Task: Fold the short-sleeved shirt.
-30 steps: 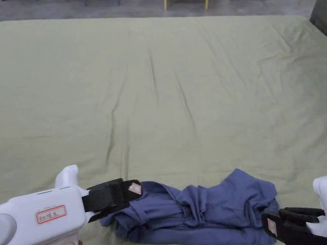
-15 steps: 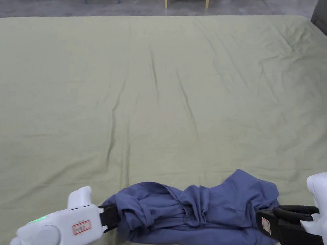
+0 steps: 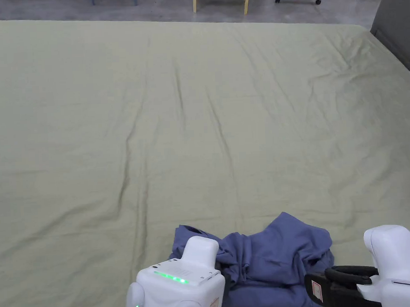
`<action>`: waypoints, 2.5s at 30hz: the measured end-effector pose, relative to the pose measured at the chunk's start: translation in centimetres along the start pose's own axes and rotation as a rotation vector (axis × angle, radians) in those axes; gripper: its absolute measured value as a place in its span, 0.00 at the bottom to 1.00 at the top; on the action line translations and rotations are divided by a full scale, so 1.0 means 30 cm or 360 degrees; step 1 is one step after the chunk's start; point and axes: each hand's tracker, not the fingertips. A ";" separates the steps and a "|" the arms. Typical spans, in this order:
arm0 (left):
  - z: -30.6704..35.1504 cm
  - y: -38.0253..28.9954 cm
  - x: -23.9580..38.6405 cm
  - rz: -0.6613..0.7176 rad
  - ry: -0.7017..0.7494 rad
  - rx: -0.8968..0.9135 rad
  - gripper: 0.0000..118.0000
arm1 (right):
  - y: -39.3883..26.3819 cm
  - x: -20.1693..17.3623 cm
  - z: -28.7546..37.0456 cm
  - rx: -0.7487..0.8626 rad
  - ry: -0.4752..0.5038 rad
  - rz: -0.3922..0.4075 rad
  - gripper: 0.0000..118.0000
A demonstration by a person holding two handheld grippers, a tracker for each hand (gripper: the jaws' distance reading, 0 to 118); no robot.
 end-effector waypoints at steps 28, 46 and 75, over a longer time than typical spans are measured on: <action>0.264 -0.077 -0.706 0.1044 -0.0981 0.0164 1.00 | 0.009 0.015 0.025 0.0061 0.0059 0.0008 0.02; -0.073 -0.131 -0.435 0.1085 -0.0931 -0.0038 0.10 | 0.028 -0.029 0.005 0.0015 0.0066 0.0064 0.02; 0.321 0.157 -0.218 -0.0095 0.0142 -0.0289 0.10 | 0.020 -0.046 -0.013 0.0005 0.0023 0.0077 0.02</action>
